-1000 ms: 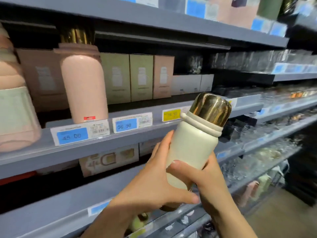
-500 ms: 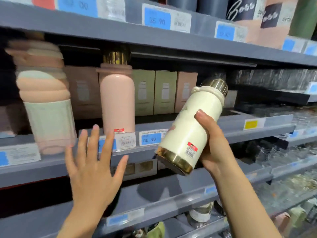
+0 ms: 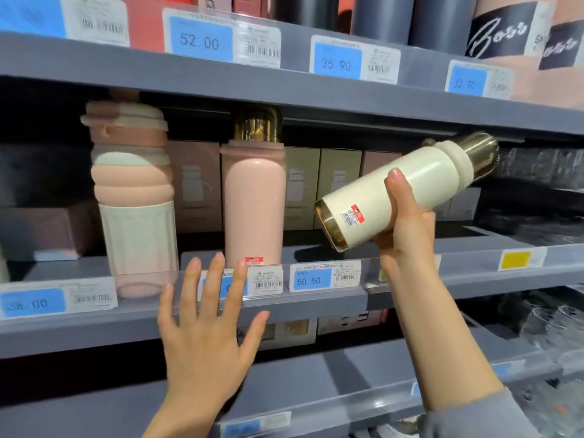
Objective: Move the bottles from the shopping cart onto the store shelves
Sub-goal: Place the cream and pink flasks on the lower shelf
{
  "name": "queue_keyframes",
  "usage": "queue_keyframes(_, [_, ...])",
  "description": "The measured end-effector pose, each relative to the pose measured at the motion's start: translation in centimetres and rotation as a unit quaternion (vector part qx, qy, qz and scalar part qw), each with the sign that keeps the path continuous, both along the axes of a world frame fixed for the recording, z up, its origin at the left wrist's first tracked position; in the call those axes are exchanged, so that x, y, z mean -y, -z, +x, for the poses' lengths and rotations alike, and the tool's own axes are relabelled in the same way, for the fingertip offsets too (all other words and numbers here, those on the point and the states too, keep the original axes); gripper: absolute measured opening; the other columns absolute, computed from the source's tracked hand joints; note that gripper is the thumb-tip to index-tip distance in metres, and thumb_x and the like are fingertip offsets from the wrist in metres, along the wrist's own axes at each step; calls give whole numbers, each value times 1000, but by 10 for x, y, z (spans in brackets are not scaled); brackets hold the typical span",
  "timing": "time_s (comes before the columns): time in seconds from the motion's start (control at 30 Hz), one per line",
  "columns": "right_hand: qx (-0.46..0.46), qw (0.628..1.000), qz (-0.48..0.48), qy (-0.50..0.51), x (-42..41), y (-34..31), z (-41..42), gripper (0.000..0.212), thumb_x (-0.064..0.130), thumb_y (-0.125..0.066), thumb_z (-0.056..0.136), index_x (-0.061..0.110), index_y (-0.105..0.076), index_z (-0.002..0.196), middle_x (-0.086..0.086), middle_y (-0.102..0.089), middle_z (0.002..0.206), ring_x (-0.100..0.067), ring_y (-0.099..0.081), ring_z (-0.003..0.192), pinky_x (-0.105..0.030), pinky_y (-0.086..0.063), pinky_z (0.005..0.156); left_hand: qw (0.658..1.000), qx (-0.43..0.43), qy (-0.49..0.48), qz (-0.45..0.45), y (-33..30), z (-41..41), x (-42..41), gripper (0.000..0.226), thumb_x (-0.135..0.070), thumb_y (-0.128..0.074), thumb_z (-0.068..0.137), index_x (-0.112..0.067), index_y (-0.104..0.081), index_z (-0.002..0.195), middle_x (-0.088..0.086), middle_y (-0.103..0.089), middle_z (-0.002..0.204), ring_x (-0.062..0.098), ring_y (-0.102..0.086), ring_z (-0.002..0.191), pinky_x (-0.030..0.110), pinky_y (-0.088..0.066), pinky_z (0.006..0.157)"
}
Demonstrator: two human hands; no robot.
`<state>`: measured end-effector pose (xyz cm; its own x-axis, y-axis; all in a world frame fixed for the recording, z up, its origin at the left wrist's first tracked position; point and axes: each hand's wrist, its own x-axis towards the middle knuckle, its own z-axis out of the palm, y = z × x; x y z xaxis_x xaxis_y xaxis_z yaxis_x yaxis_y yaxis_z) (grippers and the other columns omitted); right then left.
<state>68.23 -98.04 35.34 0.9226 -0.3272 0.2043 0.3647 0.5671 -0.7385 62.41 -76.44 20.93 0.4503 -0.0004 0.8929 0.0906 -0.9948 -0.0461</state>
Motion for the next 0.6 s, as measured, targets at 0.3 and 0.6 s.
queue_keyframes(0.3, [-15, 984, -172, 41, -1, 9, 25, 69, 22, -82, 71, 23, -38, 123, 0, -61, 109, -15, -64, 92, -30, -51, 62, 1000, 21, -4, 6, 1, 3, 0, 62, -57, -24, 98, -20, -35, 147, 12, -37, 150, 36, -30, 140, 56, -20, 112])
queue_keyframes(0.6, [43, 906, -419, 44, -12, 12, 28, 73, 36, -88, 62, 31, -40, 117, 8, -58, 106, -13, -61, 95, -35, -56, 74, 999, 34, 0, 4, 2, 4, 0, 63, -55, -37, 93, -20, -36, 146, 11, -37, 148, 35, -30, 139, 54, -17, 114])
